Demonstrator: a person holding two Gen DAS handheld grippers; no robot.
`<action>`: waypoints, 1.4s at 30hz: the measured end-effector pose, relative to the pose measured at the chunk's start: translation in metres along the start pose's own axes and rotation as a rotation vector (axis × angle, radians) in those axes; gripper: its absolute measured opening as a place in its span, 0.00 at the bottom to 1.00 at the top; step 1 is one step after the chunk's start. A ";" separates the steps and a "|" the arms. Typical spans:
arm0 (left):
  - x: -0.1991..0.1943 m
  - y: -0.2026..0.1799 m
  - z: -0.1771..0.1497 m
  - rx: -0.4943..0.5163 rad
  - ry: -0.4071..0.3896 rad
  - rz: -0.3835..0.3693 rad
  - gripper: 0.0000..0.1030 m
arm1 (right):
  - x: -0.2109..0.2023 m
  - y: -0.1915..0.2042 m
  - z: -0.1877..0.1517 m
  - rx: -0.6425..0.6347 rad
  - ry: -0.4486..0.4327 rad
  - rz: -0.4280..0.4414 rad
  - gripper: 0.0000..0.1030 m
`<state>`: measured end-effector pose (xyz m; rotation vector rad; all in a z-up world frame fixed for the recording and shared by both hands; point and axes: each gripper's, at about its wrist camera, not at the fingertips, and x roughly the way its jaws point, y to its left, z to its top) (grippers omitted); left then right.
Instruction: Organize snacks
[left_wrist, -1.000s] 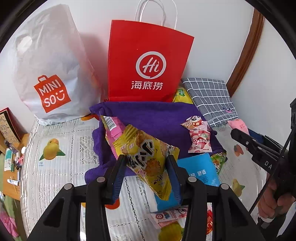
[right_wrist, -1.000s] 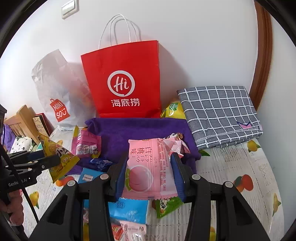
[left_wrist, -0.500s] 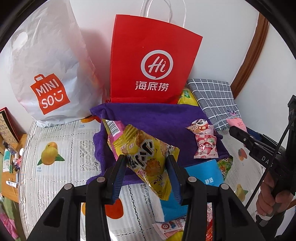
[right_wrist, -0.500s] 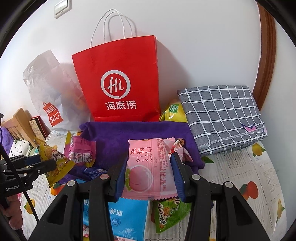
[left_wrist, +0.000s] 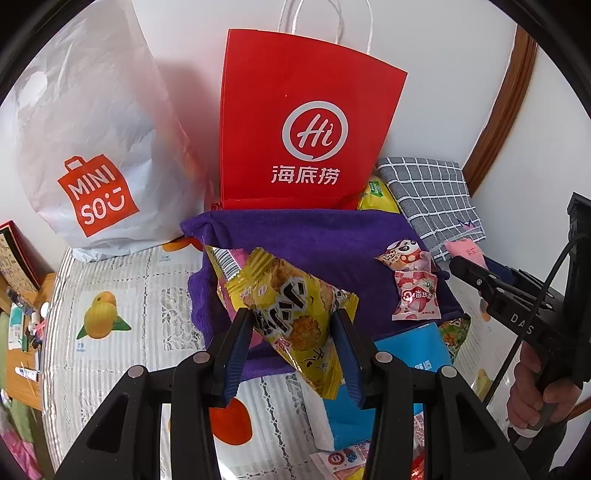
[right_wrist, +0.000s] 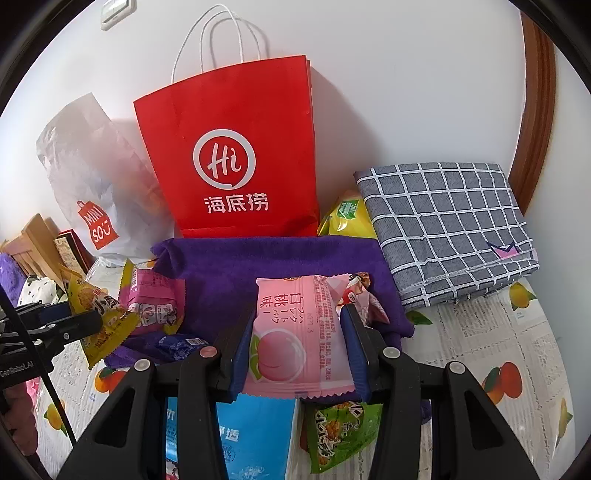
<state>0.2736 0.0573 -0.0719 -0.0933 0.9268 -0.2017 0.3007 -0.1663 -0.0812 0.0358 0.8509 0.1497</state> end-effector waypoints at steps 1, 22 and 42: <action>0.000 0.000 0.001 0.001 -0.001 0.001 0.41 | 0.001 0.000 0.001 0.000 0.001 0.000 0.44; 0.008 0.002 0.005 0.012 -0.013 0.020 0.41 | 0.030 -0.002 0.007 0.013 0.001 0.068 0.44; 0.026 -0.001 0.009 0.010 0.005 0.017 0.41 | 0.060 -0.012 -0.009 0.012 0.072 0.052 0.44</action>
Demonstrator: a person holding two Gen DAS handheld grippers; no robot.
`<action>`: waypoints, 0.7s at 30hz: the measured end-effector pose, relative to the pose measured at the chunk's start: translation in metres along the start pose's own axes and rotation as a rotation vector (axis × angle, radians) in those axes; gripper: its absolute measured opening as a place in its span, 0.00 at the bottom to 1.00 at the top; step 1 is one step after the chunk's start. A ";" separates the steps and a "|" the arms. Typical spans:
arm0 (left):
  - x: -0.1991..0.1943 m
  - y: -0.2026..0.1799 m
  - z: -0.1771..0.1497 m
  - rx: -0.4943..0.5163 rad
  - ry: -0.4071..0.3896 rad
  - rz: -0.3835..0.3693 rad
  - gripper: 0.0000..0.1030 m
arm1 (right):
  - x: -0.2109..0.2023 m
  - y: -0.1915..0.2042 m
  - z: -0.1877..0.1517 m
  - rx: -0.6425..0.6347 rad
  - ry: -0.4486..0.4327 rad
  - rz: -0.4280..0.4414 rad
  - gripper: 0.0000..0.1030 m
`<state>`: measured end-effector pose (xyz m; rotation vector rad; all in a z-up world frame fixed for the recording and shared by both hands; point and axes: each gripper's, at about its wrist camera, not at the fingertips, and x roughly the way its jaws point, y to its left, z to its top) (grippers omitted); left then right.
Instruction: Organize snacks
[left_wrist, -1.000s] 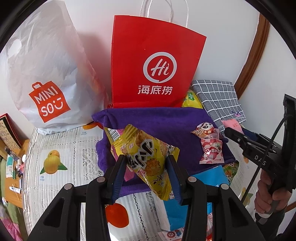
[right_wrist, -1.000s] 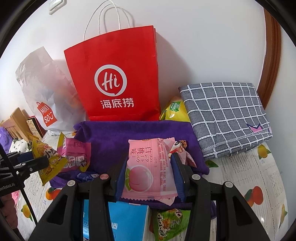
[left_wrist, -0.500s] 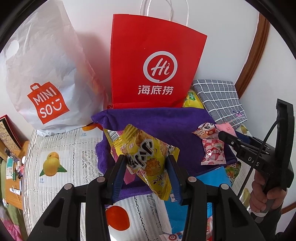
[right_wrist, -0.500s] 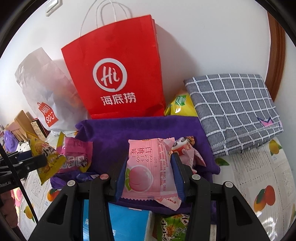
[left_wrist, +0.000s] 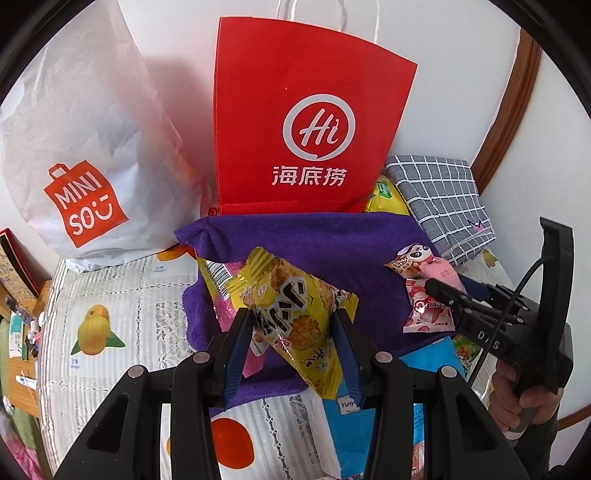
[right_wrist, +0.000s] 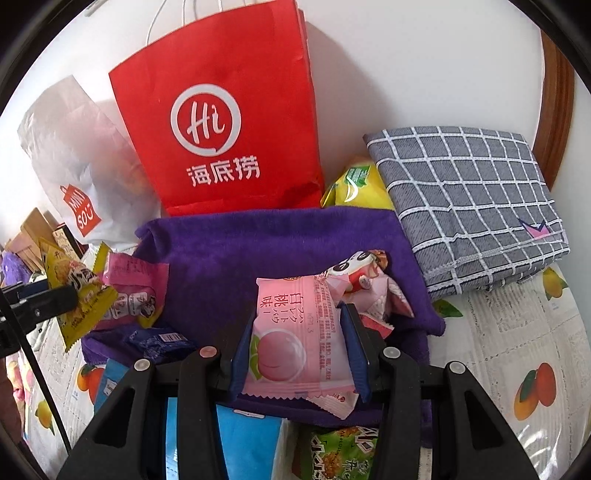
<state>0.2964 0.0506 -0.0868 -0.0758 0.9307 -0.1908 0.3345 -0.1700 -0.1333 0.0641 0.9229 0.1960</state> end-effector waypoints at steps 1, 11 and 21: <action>0.002 0.000 0.001 -0.002 0.001 -0.002 0.41 | 0.002 0.001 0.000 -0.005 0.005 -0.002 0.44; 0.022 -0.003 0.002 -0.004 0.028 -0.001 0.41 | 0.014 -0.001 -0.003 -0.017 0.036 -0.020 0.44; 0.040 -0.006 -0.001 0.012 0.077 0.005 0.41 | 0.024 0.004 -0.006 -0.043 0.065 -0.034 0.44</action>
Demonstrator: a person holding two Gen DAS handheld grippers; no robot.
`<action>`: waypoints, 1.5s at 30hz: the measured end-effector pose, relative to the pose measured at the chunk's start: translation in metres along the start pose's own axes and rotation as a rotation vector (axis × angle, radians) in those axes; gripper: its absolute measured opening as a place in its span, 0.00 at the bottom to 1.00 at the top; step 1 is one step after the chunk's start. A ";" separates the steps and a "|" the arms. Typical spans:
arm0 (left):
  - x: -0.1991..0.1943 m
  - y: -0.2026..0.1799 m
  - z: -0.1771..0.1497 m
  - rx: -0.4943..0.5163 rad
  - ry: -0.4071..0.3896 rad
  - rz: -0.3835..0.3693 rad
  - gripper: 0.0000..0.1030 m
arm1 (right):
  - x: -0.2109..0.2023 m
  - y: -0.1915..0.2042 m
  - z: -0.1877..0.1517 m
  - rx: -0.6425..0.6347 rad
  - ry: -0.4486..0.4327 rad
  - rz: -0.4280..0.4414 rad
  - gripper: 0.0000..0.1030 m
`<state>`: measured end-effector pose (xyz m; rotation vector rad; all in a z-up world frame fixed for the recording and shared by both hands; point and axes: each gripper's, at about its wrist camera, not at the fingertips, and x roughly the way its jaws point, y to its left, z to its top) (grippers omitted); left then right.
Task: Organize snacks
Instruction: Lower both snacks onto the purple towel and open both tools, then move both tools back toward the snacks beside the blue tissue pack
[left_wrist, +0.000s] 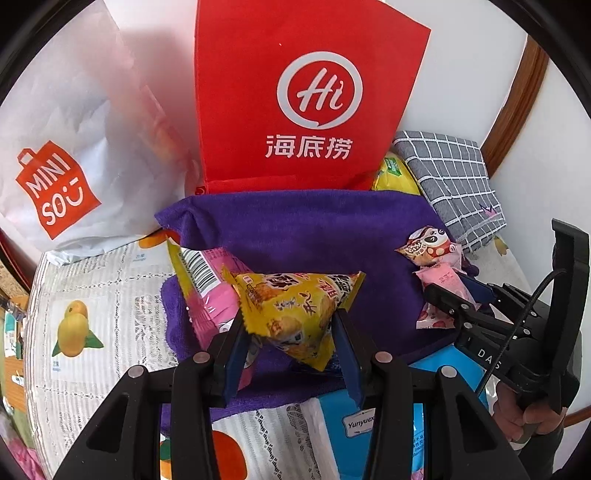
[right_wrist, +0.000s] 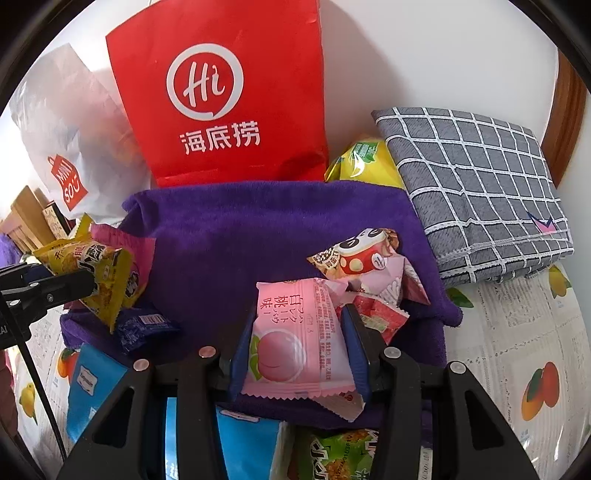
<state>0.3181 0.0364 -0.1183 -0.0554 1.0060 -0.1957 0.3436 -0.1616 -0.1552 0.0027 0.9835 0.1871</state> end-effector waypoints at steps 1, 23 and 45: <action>0.000 0.000 0.000 0.001 0.001 0.000 0.41 | 0.001 0.000 0.000 -0.001 0.001 0.000 0.44; 0.009 0.007 0.003 -0.052 0.033 -0.060 0.41 | -0.001 0.003 0.000 -0.022 -0.009 -0.003 0.59; -0.066 -0.017 -0.022 -0.013 -0.052 -0.053 0.58 | -0.087 -0.002 -0.022 -0.009 -0.129 -0.027 0.66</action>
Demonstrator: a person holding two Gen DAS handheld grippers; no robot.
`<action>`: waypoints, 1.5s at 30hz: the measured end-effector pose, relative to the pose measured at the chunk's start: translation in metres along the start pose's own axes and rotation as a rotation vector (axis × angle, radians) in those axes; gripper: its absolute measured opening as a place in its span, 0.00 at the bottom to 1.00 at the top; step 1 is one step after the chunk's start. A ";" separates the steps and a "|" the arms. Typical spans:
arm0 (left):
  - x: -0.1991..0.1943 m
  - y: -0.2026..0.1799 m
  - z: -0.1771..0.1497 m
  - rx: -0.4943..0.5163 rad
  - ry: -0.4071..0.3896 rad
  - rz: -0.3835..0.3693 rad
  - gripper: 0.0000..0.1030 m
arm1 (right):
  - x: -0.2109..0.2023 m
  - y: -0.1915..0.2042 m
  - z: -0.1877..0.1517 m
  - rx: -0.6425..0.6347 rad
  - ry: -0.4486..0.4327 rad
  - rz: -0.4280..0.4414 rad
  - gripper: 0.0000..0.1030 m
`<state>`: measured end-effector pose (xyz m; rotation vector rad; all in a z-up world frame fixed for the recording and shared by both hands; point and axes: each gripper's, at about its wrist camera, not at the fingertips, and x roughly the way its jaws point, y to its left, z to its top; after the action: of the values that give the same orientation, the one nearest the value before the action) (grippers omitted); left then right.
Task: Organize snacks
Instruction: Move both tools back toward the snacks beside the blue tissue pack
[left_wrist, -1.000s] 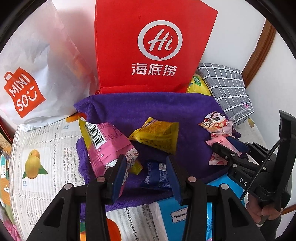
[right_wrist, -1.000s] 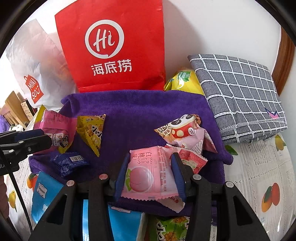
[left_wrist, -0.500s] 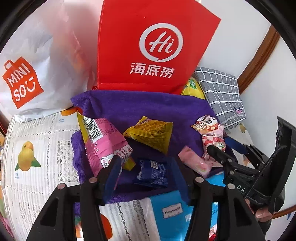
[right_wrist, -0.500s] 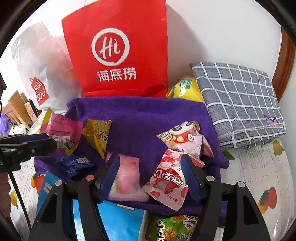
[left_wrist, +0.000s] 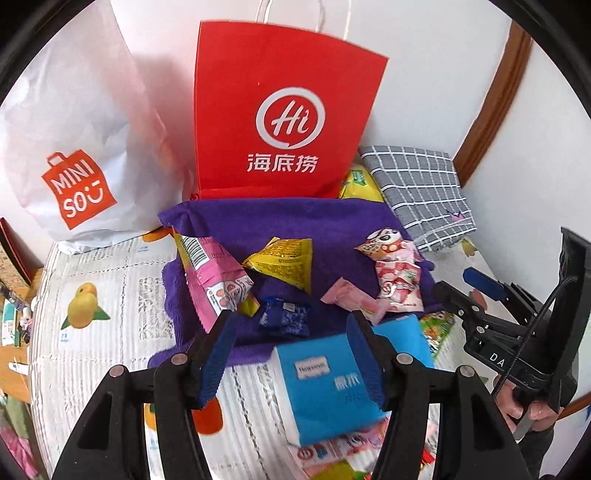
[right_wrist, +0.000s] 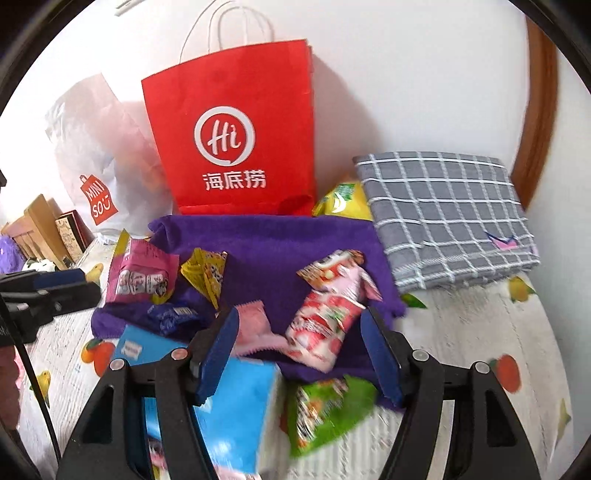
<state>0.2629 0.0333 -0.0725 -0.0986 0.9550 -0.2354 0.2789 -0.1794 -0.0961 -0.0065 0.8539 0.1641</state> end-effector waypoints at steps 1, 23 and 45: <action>-0.006 -0.001 -0.003 0.003 -0.009 -0.002 0.58 | -0.006 -0.003 -0.003 0.004 0.000 -0.009 0.66; -0.055 0.013 -0.072 -0.089 -0.023 0.055 0.58 | -0.017 -0.046 -0.073 0.084 0.087 0.016 0.66; -0.071 -0.004 -0.096 -0.067 -0.038 0.118 0.58 | -0.006 -0.051 -0.074 0.093 0.112 0.062 0.53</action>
<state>0.1443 0.0487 -0.0709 -0.1072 0.9277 -0.0931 0.2271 -0.2364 -0.1430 0.0986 0.9736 0.1836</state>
